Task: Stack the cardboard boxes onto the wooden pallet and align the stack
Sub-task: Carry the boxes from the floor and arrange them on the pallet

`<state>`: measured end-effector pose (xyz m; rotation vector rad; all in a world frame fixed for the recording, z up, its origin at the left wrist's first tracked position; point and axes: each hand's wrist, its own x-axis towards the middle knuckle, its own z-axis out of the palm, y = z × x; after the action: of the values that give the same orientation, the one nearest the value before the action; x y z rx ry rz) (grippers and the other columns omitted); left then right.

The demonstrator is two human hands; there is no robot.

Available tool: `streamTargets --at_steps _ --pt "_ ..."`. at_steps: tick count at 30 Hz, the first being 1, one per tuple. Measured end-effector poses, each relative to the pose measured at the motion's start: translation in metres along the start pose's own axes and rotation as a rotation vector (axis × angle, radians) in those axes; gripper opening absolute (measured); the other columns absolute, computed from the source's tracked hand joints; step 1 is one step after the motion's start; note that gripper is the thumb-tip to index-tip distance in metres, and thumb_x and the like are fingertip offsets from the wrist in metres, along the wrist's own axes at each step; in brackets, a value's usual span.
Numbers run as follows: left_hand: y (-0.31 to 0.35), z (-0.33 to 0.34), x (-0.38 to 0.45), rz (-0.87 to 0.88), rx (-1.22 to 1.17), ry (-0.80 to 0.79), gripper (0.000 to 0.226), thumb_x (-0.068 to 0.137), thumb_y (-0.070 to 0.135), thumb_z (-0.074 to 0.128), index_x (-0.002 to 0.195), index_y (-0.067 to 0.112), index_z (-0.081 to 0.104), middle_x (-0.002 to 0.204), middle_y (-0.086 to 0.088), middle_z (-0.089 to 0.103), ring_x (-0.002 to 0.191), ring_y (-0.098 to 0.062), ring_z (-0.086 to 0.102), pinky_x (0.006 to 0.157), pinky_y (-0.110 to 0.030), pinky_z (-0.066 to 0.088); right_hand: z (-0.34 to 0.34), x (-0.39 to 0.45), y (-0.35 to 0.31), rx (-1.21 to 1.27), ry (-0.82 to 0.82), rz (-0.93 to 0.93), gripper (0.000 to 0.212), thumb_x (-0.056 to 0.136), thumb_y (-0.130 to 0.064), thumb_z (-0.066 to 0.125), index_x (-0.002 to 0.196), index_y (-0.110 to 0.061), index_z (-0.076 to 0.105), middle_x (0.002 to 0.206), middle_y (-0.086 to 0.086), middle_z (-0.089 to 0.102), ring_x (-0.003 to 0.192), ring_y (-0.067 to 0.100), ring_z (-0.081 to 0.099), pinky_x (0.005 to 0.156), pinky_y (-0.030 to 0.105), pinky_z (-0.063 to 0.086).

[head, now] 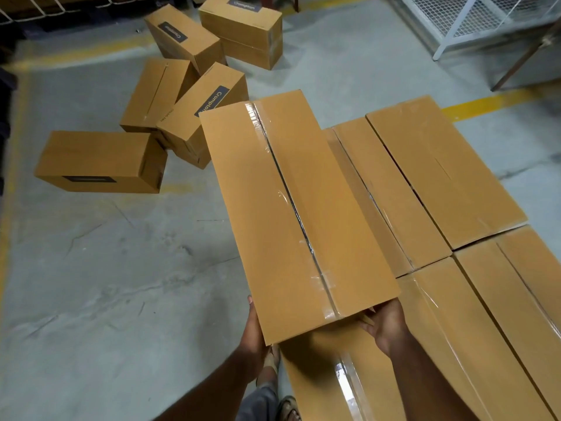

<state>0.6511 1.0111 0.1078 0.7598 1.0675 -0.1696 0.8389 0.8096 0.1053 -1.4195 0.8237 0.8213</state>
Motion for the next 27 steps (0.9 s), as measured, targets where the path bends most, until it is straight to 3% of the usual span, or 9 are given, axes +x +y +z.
streamTargets --at_steps 4,6,8,13,16,19,23,27 --pt "-0.001 0.001 0.002 -0.038 0.033 0.029 0.076 0.103 0.069 0.011 0.148 0.021 0.050 0.141 -0.014 0.063 0.134 -0.032 0.056 0.121 -0.051 0.034 -0.001 0.002 0.010 0.021 -0.020 0.045 0.045 0.109 -0.048 0.031 0.144 -0.029 0.054 0.147 0.008 0.058 0.133 0.036 0.055 0.105 0.055 0.041" --pt "-0.002 -0.001 0.001 -0.074 0.061 0.098 0.085 0.098 0.075 0.008 0.154 0.022 0.042 0.154 -0.010 0.051 0.144 -0.030 0.044 0.122 -0.044 0.031 0.001 -0.003 0.023 -0.029 0.026 0.033 0.050 0.111 -0.051 0.032 0.149 -0.025 0.051 0.147 0.007 0.058 0.137 0.034 0.054 0.105 0.054 0.043" --pt "-0.004 -0.008 -0.006 -0.085 0.119 0.155 0.090 0.096 0.076 0.012 0.160 0.016 0.033 0.162 -0.011 0.040 0.149 -0.031 0.037 0.122 -0.045 0.028 0.002 -0.014 0.041 -0.077 0.083 0.037 0.050 0.112 -0.045 0.035 0.152 -0.016 0.049 0.149 0.011 0.056 0.138 0.035 0.051 0.103 0.052 0.045" --pt "-0.013 -0.033 -0.051 -0.040 0.302 0.162 0.086 0.099 0.072 0.021 0.156 0.011 0.039 0.158 -0.015 0.045 0.143 -0.033 0.044 0.119 -0.044 0.032 0.009 -0.076 0.081 -0.230 0.020 -0.005 0.034 0.112 -0.017 0.042 0.140 -0.003 0.055 0.142 0.027 0.058 0.134 0.048 0.051 0.110 0.053 0.042" --pt "-0.018 -0.045 -0.089 0.037 0.380 0.138 0.081 0.102 0.068 0.025 0.153 0.009 0.043 0.154 -0.014 0.049 0.141 -0.030 0.047 0.118 -0.043 0.035 0.012 -0.134 0.102 -0.452 -0.040 -0.155 0.018 0.107 -0.018 0.053 0.120 -0.016 0.067 0.125 0.017 0.067 0.116 0.039 0.063 0.103 0.048 0.051" --pt "-0.012 -0.053 -0.129 0.150 0.399 0.117 0.075 0.104 0.064 0.026 0.150 0.009 0.047 0.150 -0.013 0.053 0.138 -0.029 0.049 0.117 -0.044 0.037 0.017 -0.185 0.113 -0.555 -0.105 -0.293 0.015 0.106 -0.023 0.056 0.108 -0.033 0.066 0.123 0.003 0.068 0.113 0.025 0.064 0.102 0.047 0.054" --pt "0.002 -0.065 -0.186 0.299 0.395 0.118 0.066 0.106 0.060 0.031 0.146 0.011 0.052 0.140 -0.008 0.059 0.133 -0.027 0.053 0.119 -0.049 0.037 0.033 -0.243 0.118 -0.587 -0.157 -0.381 0.014 0.105 -0.022 0.059 0.111 -0.030 0.068 0.123 0.003 0.070 0.115 0.024 0.065 0.106 0.049 0.052" --pt "0.019 -0.089 -0.225 0.445 0.432 0.159 0.047 0.105 0.050 0.049 0.132 0.015 0.063 0.128 -0.004 0.067 0.120 -0.022 0.061 0.111 -0.048 0.046 0.058 -0.283 0.129 -0.653 -0.212 -0.464 0.017 0.105 -0.024 0.059 0.117 -0.026 0.070 0.124 -0.001 0.070 0.118 0.022 0.064 0.108 0.048 0.051"
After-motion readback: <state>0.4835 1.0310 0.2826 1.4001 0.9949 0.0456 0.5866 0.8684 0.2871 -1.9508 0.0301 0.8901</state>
